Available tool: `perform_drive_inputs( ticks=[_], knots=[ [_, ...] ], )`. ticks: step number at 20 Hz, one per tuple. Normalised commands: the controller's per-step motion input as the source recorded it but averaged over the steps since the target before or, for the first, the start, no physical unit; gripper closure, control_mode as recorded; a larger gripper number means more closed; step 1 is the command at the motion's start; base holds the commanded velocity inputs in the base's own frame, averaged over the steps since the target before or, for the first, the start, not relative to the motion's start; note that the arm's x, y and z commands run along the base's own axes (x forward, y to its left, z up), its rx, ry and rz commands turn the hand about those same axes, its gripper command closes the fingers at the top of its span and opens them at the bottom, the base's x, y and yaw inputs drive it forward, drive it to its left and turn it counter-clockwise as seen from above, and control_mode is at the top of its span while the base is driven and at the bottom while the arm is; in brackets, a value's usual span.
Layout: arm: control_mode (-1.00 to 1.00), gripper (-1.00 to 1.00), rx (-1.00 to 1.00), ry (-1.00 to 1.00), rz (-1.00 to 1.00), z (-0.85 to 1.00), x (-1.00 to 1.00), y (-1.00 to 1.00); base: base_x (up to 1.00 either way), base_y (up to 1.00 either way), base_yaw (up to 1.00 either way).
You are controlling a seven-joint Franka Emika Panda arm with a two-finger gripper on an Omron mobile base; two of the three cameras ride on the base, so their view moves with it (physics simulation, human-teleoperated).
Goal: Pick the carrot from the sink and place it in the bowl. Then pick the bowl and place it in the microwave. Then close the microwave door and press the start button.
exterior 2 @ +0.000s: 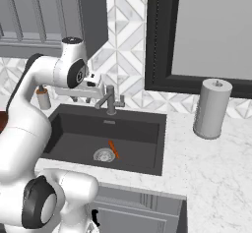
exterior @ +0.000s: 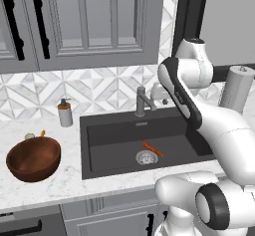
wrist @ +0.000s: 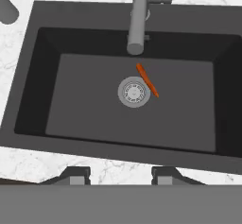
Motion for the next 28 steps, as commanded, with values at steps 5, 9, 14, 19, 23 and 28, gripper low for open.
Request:
perform_drive_inputs(
  ticks=[5,9,14,19,23,28],
  knots=[
    [-1.00,-1.00,0.00,0.01,0.00,-0.21,-0.09,0.12,0.00,0.00,0.00],
    [-1.00,-1.00,0.07,0.01,0.17,-0.89,-0.02,-0.17,0.00,0.00,0.00],
    [-1.00,-1.00,0.03,0.00,0.23,-0.72,0.00,-0.61,0.00,0.00,0.00],
    [-1.00,-1.00,0.00,0.04,0.16,-0.80,0.02,-0.44,0.00,0.00,0.00],
    [-1.00,-1.00,0.01,0.19,0.03,-0.73,0.47,-0.33,0.00,0.00,0.00],
    [-1.00,-1.00,0.03,0.14,0.01,-0.60,0.65,-0.19,0.00,0.00,0.00]
  ],
)
